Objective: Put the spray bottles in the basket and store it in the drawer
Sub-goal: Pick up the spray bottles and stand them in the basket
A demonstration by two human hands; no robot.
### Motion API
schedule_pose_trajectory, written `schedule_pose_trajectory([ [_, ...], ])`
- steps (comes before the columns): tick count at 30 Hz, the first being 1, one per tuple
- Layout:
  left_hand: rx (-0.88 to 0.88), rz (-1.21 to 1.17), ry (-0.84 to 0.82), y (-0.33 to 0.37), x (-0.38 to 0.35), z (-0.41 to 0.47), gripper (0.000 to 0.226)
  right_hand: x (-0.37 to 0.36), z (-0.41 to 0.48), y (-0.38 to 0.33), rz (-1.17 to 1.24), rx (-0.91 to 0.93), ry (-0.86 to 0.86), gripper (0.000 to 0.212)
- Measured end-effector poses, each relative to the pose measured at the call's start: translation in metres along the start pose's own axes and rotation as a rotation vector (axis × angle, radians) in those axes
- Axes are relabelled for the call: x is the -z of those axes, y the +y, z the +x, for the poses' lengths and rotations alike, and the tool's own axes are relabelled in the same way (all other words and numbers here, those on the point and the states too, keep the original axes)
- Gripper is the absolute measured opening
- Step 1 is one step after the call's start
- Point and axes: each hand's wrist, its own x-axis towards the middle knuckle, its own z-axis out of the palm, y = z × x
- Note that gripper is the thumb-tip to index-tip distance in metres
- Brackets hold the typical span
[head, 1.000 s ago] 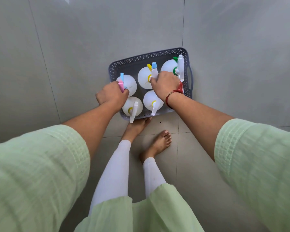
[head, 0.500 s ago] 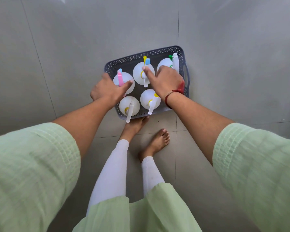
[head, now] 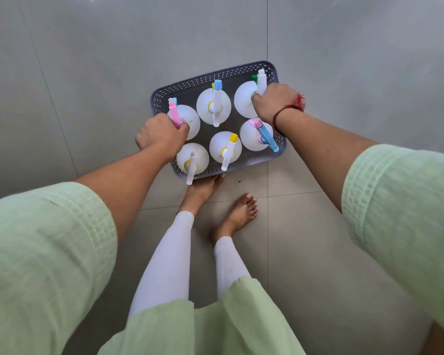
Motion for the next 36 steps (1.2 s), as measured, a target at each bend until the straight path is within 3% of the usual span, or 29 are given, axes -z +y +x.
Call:
schedule_pose_trajectory([
  [4,0.021,-0.008,0.002,-0.001,0.002,0.002,0.043,-0.001,-0.001,0.002,0.044,-0.003,0.057,0.044],
  [10,0.027,-0.039,0.008,-0.007,0.002,0.002,0.046,-0.007,-0.003,0.011,0.083,-0.032,0.010,0.057],
  [17,0.053,-0.070,-0.024,-0.021,0.001,-0.023,0.085,-0.007,-0.027,0.036,0.084,-0.038,0.031,0.076],
  [23,-0.227,0.243,-0.161,-0.031,-0.039,-0.060,0.067,-0.040,-0.046,0.046,-0.195,0.150,-0.027,0.064],
  [28,-0.189,0.222,-0.128,-0.022,-0.056,-0.062,0.045,-0.049,-0.045,0.046,-0.215,0.157,0.003,0.045],
  [36,-0.147,0.224,-0.104,-0.020,-0.047,-0.054,0.048,-0.049,-0.045,0.058,-0.016,-0.002,-0.056,0.043],
])
